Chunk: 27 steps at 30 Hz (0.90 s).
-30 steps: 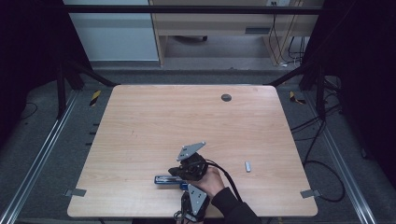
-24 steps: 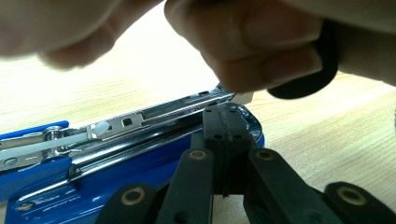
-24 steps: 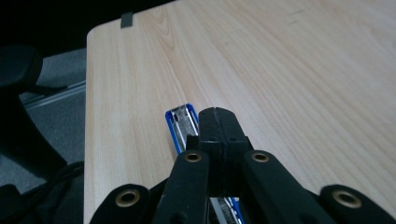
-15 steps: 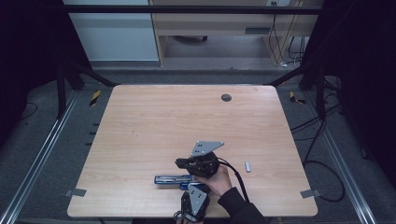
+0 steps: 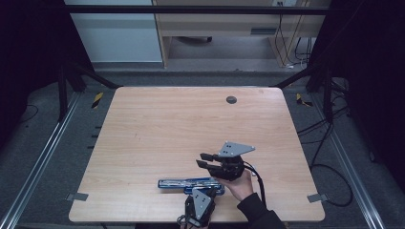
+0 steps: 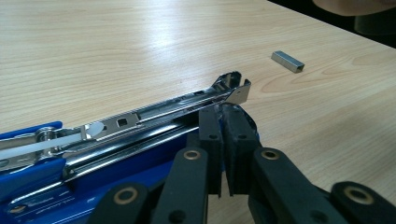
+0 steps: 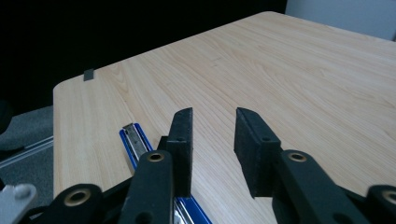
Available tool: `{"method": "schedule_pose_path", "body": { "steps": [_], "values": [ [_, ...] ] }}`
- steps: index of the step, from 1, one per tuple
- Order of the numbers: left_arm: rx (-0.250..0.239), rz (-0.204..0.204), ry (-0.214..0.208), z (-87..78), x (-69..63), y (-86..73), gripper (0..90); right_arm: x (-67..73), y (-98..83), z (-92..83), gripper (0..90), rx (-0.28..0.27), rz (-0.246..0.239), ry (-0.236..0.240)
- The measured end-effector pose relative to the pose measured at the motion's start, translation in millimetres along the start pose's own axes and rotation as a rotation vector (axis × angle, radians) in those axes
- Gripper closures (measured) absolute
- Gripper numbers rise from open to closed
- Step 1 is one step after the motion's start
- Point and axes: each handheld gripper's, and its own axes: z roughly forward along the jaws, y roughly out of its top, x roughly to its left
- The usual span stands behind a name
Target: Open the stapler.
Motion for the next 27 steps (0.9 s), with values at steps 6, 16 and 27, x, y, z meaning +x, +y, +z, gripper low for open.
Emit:
{"method": "schedule_pose_path", "body": {
  "steps": [6,16,27],
  "values": [
    [0.025,-0.002,-0.047,-2.3,4.5,3.3,80.3,-9.6,-7.7,-18.7,57.2,-0.021,0.020,-0.079],
    [0.023,0.028,-0.100,-14.1,19.0,24.8,74.4,-29.7,-15.6,-53.8,50.8,-0.055,0.055,-0.182],
    [0.006,0.118,-0.089,-20.7,39.2,62.0,67.2,-46.7,-30.5,-79.0,46.2,-0.029,0.068,-0.280]
  ]
}}
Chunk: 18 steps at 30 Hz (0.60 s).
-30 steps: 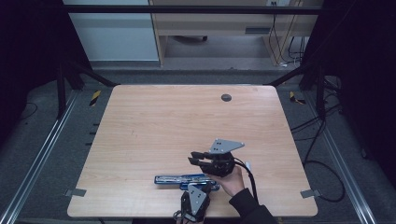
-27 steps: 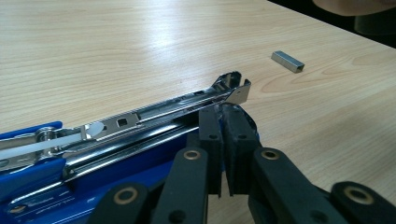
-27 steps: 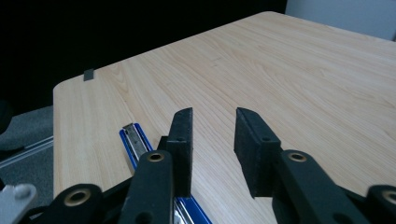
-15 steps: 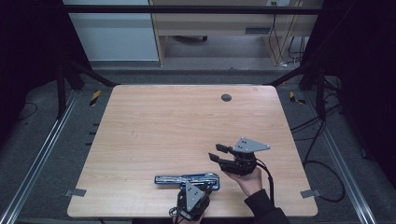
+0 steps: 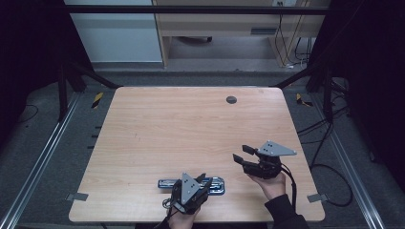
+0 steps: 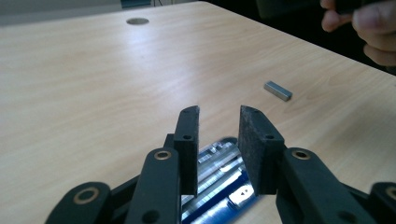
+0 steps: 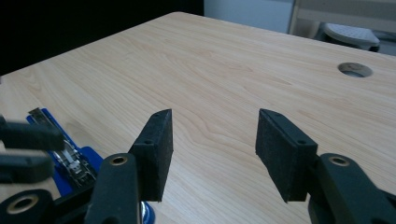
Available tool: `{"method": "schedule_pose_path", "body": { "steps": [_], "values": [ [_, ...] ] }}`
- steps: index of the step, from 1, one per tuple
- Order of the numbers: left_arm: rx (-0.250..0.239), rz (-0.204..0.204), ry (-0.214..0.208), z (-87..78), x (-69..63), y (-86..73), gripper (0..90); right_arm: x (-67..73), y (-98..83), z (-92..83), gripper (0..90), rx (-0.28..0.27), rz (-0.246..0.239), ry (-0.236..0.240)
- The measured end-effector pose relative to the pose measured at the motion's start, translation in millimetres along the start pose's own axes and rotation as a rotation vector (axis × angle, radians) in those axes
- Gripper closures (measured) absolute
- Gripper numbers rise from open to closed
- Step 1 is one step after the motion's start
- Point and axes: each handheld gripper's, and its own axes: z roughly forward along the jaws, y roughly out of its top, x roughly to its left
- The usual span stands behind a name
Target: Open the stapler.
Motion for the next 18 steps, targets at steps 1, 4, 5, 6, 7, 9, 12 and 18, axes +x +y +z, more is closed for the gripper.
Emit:
{"method": "schedule_pose_path", "body": {
  "steps": [1,4,5,6,7,9,12,18],
  "values": [
    [0.000,0.010,0.004,-0.5,1.4,4.1,66.2,-1.8,-0.5,-1.8,45.7,0.002,0.003,-0.010],
    [-0.006,0.020,-0.022,-1.0,7.0,15.5,64.4,-6.9,-2.0,-6.0,45.5,0.010,0.014,-0.040],
    [-0.007,0.022,-0.027,-1.0,9.3,18.8,63.7,-8.2,-2.8,-7.4,45.5,0.016,0.019,-0.050],
    [-0.004,0.020,-0.032,-0.9,11.8,21.9,63.2,-9.5,-3.7,-8.8,45.5,0.024,0.022,-0.056],
    [-0.002,0.023,-0.036,-0.8,14.7,24.7,62.7,-10.8,-4.7,-10.0,45.4,0.027,0.022,-0.064],
    [0.006,0.027,-0.036,-0.7,20.5,29.3,61.8,-13.8,-6.8,-12.7,45.2,0.039,0.024,-0.071],
    [0.017,0.033,-0.045,-1.1,29.0,35.0,60.0,-17.6,-9.4,-16.7,45.2,0.050,0.032,-0.087],
    [0.024,0.053,-0.046,-5.1,46.5,47.0,56.4,-23.5,-15.1,-19.8,43.6,0.113,0.059,-0.120]
  ]
}}
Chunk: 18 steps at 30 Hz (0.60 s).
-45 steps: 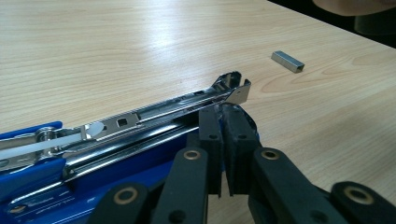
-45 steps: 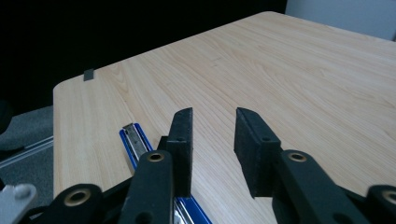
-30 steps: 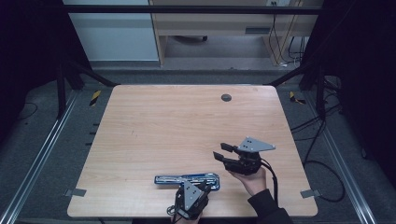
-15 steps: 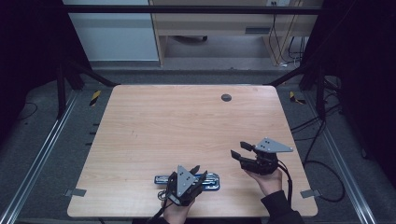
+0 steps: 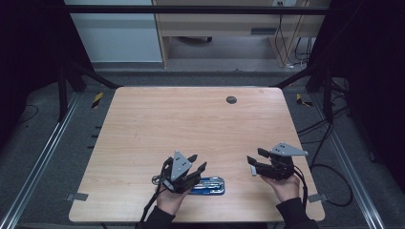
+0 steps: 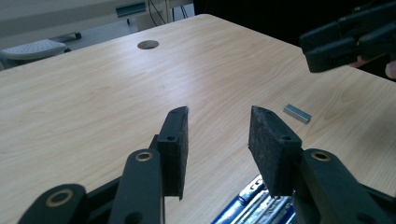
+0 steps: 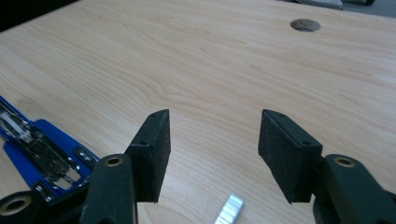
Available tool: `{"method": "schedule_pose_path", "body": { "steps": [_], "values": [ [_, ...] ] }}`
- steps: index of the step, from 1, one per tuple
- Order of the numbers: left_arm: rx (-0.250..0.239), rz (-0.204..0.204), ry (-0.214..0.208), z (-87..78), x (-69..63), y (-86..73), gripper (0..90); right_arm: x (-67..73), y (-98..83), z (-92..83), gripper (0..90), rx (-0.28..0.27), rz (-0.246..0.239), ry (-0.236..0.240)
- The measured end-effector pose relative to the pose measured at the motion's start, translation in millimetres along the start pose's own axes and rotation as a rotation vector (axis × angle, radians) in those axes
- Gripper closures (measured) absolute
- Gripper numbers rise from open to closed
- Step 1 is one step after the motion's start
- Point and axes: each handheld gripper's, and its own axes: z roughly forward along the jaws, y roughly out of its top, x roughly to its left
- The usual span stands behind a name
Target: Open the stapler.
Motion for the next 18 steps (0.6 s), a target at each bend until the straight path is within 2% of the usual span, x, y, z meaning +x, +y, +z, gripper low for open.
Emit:
{"method": "schedule_pose_path", "body": {
  "steps": [6,9,14,18],
  "values": [
    [-0.010,0.017,0.021,-11.0,21.8,7.2,52.7,-3.4,-1.1,-2.4,43.6,0.036,0.019,-0.025],
    [-0.004,0.010,0.034,-17.5,33.8,6.2,51.2,-4.5,-1.3,-3.3,44.1,0.053,0.030,-0.029],
    [0.027,0.035,0.077,-28.8,51.9,-1.9,48.0,-7.2,-0.8,-5.1,45.8,0.071,0.034,-0.038],
    [0.047,0.017,0.094,-36.8,65.5,-12.4,46.3,-8.9,-1.5,-7.9,47.0,0.089,0.043,-0.047]
  ]
}}
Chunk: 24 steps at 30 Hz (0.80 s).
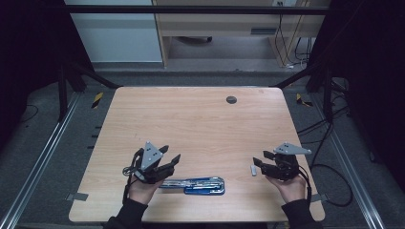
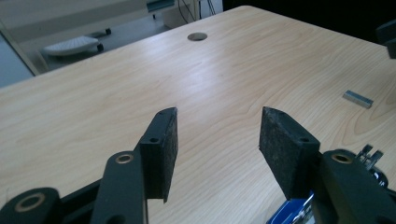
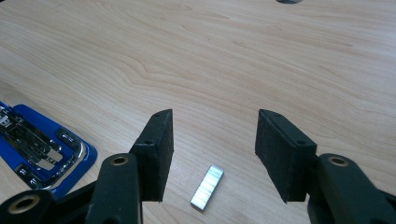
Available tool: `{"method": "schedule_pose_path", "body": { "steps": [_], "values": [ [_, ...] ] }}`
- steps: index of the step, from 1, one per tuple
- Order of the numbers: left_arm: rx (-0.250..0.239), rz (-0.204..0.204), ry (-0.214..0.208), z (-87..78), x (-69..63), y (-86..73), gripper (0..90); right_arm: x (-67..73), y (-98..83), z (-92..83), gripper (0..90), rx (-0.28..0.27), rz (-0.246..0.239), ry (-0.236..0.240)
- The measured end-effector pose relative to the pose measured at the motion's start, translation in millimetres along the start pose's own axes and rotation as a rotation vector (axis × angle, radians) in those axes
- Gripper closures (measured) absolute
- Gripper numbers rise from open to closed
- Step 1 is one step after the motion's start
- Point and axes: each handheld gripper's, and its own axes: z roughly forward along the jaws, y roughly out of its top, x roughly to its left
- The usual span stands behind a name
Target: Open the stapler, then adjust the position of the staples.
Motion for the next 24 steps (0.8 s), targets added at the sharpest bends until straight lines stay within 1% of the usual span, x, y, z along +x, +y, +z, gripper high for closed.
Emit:
{"method": "schedule_pose_path", "body": {
  "steps": [3,5,8,10,12,13,14,17,21,22,24],
  "values": [
    [0.020,0.001,0.017,-4.4,9.3,-9.0,43.9,-2.0,-1.4,-0.5,47.1,0.017,0.007,-0.008],
    [0.033,-0.009,0.023,-7.3,16.2,-15.7,42.7,-2.4,-2.5,0.3,47.0,0.028,0.010,-0.016],
    [0.050,-0.036,0.046,-12.0,27.6,-26.1,41.0,-1.3,-4.0,1.9,46.8,0.048,0.021,-0.027],
    [0.059,-0.053,0.052,-15.3,35.3,-32.6,39.8,-0.4,-4.5,3.7,46.8,0.065,0.008,-0.038],
    [0.067,-0.053,0.066,-19.0,41.2,-38.3,38.8,1.1,-4.7,5.7,46.9,0.078,0.006,-0.046],
    [0.071,-0.053,0.076,-21.0,43.8,-40.6,38.4,1.7,-4.8,7.0,47.3,0.082,0.008,-0.046],
    [0.071,-0.057,0.086,-23.2,46.2,-42.8,38.3,2.5,-5.3,9.8,48.0,0.101,0.014,-0.045],
    [0.060,-0.080,0.096,-29.8,53.2,-48.7,38.3,2.9,-6.0,13.4,48.5,0.116,0.016,-0.047],
    [0.062,-0.103,0.107,-34.2,60.0,-58.3,38.5,3.9,-7.9,19.9,48.6,0.137,0.019,-0.074],
    [0.067,-0.103,0.110,-34.6,61.3,-60.2,38.7,4.0,-8.4,21.1,48.8,0.142,0.022,-0.075],
    [0.073,-0.094,0.130,-35.3,62.7,-63.1,38.7,4.4,-9.5,23.7,48.9,0.150,0.029,-0.083]
  ]
}}
